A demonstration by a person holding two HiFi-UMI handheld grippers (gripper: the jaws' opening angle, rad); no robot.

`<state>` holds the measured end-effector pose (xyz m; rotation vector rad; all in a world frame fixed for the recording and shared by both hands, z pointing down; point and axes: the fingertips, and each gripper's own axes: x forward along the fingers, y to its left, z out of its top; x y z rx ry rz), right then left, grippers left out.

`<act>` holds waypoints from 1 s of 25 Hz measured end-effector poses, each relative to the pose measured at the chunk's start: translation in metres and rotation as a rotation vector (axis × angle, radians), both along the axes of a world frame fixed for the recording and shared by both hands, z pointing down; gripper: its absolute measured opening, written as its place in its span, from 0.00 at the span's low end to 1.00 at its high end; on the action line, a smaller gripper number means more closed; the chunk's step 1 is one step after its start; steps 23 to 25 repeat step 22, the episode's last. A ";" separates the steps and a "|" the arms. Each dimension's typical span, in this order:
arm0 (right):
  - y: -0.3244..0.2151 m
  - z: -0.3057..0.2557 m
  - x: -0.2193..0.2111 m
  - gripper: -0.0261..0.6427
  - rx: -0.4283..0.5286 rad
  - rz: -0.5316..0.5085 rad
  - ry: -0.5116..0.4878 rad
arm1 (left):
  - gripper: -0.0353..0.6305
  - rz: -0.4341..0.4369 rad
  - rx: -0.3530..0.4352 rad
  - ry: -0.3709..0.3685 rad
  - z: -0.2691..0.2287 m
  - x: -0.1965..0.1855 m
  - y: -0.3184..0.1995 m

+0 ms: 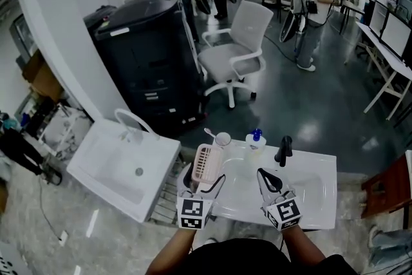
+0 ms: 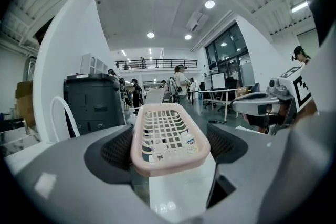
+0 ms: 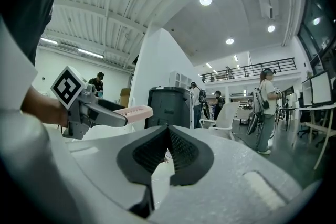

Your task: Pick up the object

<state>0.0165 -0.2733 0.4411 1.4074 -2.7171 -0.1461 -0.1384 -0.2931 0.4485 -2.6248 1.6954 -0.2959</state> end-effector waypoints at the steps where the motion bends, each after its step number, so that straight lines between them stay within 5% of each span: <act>1: 0.001 0.000 0.001 0.04 0.004 0.005 0.004 | 0.75 0.000 0.002 0.000 0.000 0.000 -0.001; 25: 0.006 -0.008 0.012 0.04 0.020 0.039 -0.003 | 0.75 0.009 0.004 -0.005 0.001 0.007 0.006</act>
